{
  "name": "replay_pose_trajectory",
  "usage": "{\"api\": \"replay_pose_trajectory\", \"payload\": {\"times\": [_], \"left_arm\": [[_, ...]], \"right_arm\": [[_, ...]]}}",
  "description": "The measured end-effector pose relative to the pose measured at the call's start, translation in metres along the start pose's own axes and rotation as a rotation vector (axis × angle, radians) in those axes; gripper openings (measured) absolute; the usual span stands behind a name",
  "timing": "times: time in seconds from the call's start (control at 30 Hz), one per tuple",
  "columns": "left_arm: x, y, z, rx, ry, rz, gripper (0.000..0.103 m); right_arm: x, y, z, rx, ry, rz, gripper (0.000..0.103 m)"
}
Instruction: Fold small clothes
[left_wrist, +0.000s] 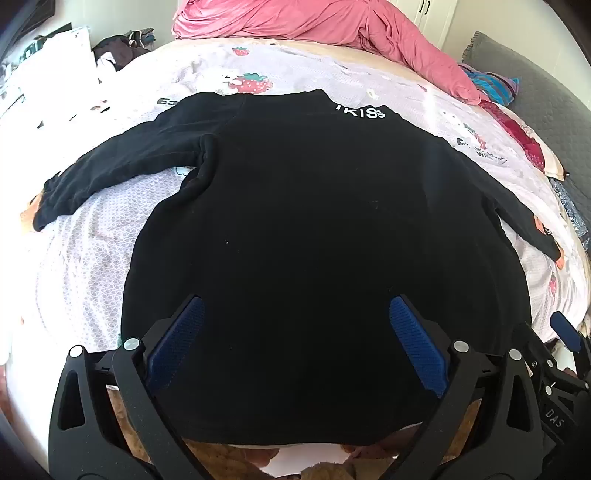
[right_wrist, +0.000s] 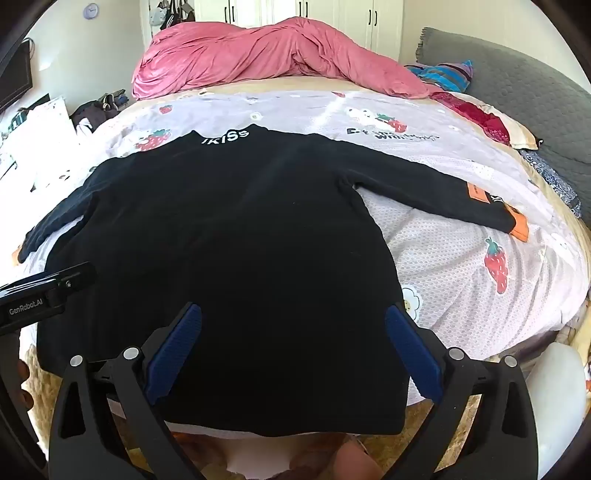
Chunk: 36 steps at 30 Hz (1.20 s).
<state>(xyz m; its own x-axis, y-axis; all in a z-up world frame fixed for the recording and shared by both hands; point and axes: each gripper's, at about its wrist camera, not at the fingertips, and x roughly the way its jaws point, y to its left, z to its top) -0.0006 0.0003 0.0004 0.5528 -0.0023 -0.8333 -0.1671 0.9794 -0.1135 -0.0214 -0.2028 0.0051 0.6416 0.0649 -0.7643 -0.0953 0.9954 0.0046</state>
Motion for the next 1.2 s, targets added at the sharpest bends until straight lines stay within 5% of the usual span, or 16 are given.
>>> {"api": "replay_pose_trajectory", "payload": {"times": [1.2], "left_arm": [[0.000,-0.001,0.000,0.005,0.002,0.005,0.094]], "right_arm": [[-0.007,-0.001,-0.001,0.000,-0.028,-0.036,0.099]]}}
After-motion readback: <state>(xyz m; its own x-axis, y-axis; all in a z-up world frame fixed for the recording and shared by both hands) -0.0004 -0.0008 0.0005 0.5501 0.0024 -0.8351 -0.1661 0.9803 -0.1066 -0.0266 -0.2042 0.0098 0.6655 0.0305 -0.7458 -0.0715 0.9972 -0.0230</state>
